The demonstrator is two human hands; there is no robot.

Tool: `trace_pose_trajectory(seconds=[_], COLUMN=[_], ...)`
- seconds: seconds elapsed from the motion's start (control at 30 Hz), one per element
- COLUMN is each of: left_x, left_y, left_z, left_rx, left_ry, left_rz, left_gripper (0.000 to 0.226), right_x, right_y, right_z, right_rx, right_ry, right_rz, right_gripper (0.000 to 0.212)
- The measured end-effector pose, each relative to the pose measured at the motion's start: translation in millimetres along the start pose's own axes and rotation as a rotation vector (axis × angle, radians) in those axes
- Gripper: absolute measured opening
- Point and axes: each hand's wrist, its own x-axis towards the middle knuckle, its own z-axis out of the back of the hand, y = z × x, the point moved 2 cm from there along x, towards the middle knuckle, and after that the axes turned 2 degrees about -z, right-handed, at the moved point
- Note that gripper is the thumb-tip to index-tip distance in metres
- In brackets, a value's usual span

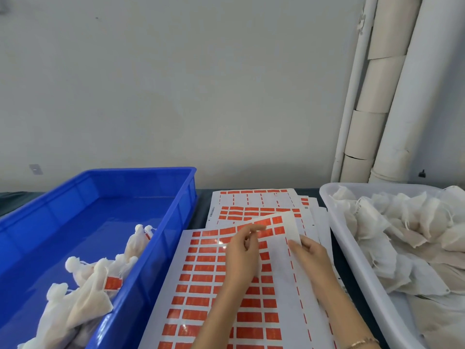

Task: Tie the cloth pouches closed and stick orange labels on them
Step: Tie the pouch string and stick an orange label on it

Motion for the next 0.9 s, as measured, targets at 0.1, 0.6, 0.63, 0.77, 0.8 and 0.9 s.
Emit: trace_pose_trajectory(seconds=[0.1,0.6,0.63,0.77,0.8,0.9], left_x=[2,2,3,5,6,8], left_y=[2,18,19,25,27,29], left_z=[-14,-28,-28,-28,-28,-27], left_rx=[0.149,0.161,0.147,0.105,0.092,0.098], left_ry=[-0.006,-0.03,-0.04,-0.03,-0.03,-0.031], left_rz=[-0.129,-0.293,-0.286,-0.237,-0.23,-0.218], left_gripper=[0.022,0.038,0.035,0.029,0.028,0.025], right_x=[1,2,2,4,5,3], right_y=[0,0,0,-1,-1,-2], right_z=[5,6,5,2,1,-2], right_rx=[0.084,0.178,0.172,0.142,0.126,0.101], right_ry=[0.073,0.098,0.101,0.129,0.116,0.067], right_rz=[-0.037,-0.151,-0.16,-0.151,-0.154,-0.138], right_gripper=[0.017,0.017,0.021,0.005,0.003,0.011])
